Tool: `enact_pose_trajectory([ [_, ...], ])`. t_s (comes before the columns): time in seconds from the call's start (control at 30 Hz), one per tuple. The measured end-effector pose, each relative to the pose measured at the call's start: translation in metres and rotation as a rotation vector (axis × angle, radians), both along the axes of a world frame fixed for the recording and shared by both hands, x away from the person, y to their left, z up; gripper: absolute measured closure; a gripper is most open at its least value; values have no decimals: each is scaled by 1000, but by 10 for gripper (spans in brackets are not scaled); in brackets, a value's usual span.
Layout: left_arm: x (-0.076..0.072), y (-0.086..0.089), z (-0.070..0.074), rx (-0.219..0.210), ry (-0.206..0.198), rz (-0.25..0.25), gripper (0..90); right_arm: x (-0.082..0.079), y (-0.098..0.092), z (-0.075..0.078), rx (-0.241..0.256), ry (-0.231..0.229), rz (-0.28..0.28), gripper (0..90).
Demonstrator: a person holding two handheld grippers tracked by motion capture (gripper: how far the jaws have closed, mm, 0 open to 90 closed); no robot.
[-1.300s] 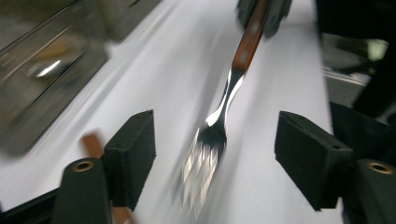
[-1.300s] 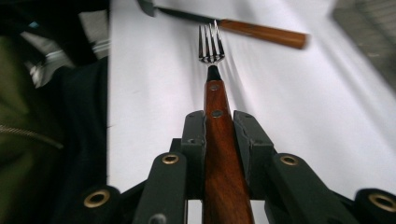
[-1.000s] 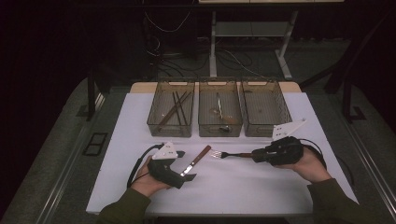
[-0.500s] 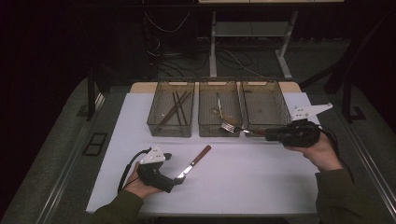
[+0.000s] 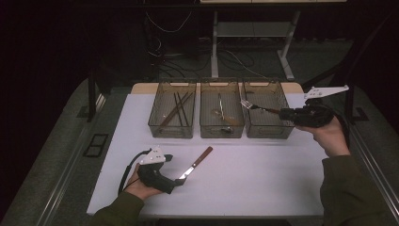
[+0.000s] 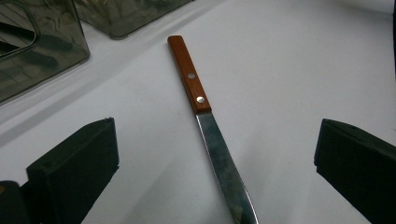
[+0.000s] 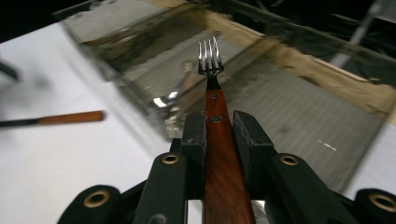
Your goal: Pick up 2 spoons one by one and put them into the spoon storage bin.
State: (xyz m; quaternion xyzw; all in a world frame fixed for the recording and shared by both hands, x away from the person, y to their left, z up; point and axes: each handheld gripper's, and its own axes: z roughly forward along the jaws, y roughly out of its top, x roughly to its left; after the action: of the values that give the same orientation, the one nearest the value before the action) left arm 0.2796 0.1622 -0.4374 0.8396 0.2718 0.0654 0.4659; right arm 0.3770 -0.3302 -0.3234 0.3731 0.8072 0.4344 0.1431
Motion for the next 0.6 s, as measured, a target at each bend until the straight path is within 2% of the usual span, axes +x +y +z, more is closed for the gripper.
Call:
enact_pose_trajectory([
  [0.17,-1,-2,0,21,2,7,0,16,-6,0,-13,13,-96,754],
  [0.3,-2,-2,2,21,-4,8,0,32,-7,-6,-51,30,-166,754],
  [0.37,-3,-2,2,24,-17,10,0,39,-7,-10,-61,49,-183,753],
  [0.6,-2,-2,2,27,-13,7,0,58,-2,-28,-79,101,-217,753],
])
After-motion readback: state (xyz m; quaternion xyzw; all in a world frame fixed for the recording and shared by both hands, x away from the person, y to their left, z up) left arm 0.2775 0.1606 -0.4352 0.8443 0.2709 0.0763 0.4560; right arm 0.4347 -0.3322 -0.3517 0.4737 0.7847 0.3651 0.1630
